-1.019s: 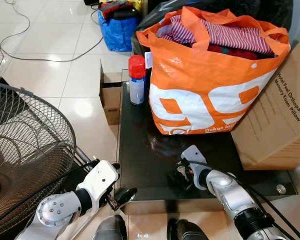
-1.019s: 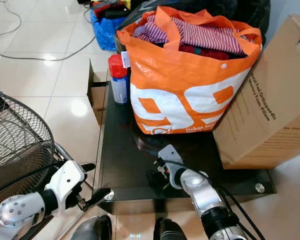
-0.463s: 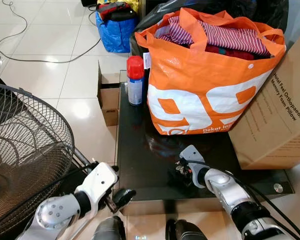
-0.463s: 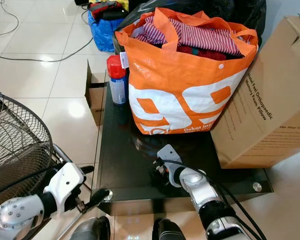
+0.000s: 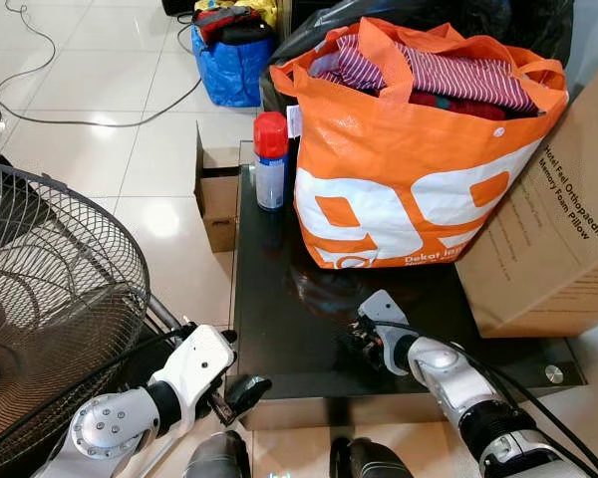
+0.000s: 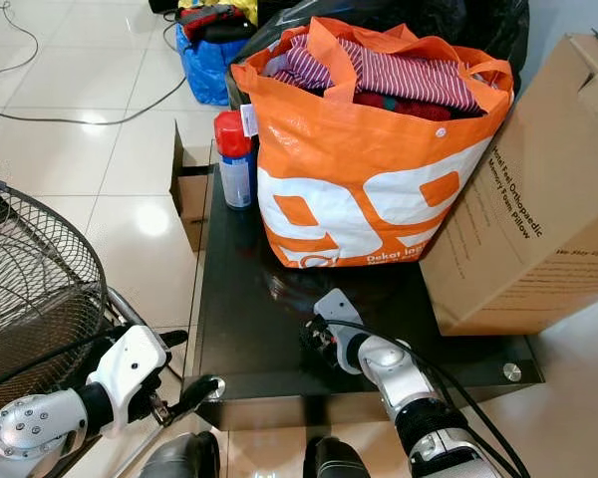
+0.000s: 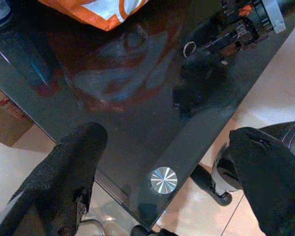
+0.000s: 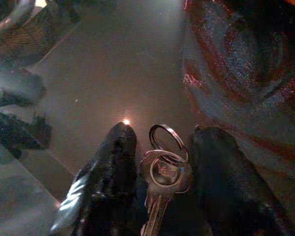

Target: Hang keys on a hook

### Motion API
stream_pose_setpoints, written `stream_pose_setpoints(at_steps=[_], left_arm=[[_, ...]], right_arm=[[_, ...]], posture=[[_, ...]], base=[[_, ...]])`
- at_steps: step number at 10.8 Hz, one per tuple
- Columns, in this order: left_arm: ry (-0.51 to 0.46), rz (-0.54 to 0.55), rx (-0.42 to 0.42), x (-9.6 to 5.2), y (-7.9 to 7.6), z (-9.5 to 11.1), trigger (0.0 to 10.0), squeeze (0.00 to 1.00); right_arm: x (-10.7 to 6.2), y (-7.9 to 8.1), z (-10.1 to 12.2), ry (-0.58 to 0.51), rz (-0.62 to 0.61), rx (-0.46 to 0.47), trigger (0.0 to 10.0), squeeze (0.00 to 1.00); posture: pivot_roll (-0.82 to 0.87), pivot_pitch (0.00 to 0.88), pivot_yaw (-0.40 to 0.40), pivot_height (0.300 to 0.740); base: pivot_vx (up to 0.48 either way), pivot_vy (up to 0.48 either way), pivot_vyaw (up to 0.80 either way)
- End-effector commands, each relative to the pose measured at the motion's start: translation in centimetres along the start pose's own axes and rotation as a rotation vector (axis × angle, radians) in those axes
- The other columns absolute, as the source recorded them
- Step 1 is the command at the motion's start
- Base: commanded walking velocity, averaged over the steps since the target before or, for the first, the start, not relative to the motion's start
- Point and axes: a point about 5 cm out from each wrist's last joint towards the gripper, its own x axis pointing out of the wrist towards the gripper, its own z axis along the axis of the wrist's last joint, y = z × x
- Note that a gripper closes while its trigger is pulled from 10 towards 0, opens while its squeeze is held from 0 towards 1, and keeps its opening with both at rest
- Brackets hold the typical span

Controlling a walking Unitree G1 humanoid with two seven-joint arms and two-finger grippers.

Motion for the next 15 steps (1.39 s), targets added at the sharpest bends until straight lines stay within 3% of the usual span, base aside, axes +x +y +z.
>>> stream_pose_setpoints(at_steps=[1, 2, 3, 4, 9, 10, 11, 12, 15], left_arm=[[0.01, -0.006, 0.009, 0.0, -0.2, -0.1, 10.0, 0.73], [0.01, -0.005, 0.01, 0.0, -0.2, -0.1, 10.0, 0.73], [0.01, -0.005, 0.011, 0.0, -0.2, -0.1, 10.0, 0.73], [0.011, -0.005, 0.012, 0.0, -0.1, -0.1, 10.0, 0.72], [0.01, -0.002, 0.011, 0.2, 0.0, -0.2, 10.0, 0.73], [0.01, -0.003, 0.011, 0.2, -0.1, -0.2, 10.0, 0.72], [0.008, -0.004, 0.011, 0.3, -0.1, -0.2, 10.0, 0.73], [0.007, -0.002, 0.012, 0.3, -0.1, -0.2, 10.0, 0.72], [0.006, -0.001, 0.013, 0.4, 0.0, -0.2, 10.0, 0.72]], right_arm=[[-0.1, 0.7, -1.7, 0.065, 0.029, 0.028, 0.0, 0.0], [0.0, 0.7, -1.6, 0.06, 0.027, 0.031, 0.0, 0.0], [0.0, 0.8, -1.5, 0.053, 0.025, 0.034, 1.8, 0.0], [0.1, 0.8, -1.3, 0.042, 0.024, 0.035, 10.0, 0.0], [-0.5, -0.1, -0.8, -0.014, 0.001, 0.083, 10.0, 0.0], [-0.6, -0.2, -0.6, -0.025, 0.005, 0.107, 10.0, 1.0], [-0.7, -0.4, -0.7, -0.018, -0.014, 0.075, 10.0, 1.0], [-0.8, -0.4, -0.8, -0.018, -0.01, 0.072, 10.0, 0.0], [-1.4, -0.8, -1.3, 0.01, 0.015, 0.058, 10.0, 0.0]], posture=[[0.06, 0.156, -0.039, 0.74], [0.06, 0.158, -0.037, 0.74], [0.06, 0.158, -0.037, 0.74], [0.06, 0.162, -0.037, 0.74], [0.06, 0.16, -0.04, 0.74], [0.05, 0.157, -0.04, 0.74], [0.05, 0.157, -0.041, 0.74], [0.05, 0.157, -0.042, 0.74], [0.05, 0.155, -0.041, 0.74]], base=[[0.0, 0.0, 0.0], [0.0, 0.0, 0.0], [0.0, 0.0, 0.0], [0.0, 0.0, 0.0], [0.0, 0.0, 0.0], [0.0, 0.0, 0.0], [0.0, 0.0, 0.0], [0.0, 0.0, 0.0], [0.0, 0.0, 0.0]])
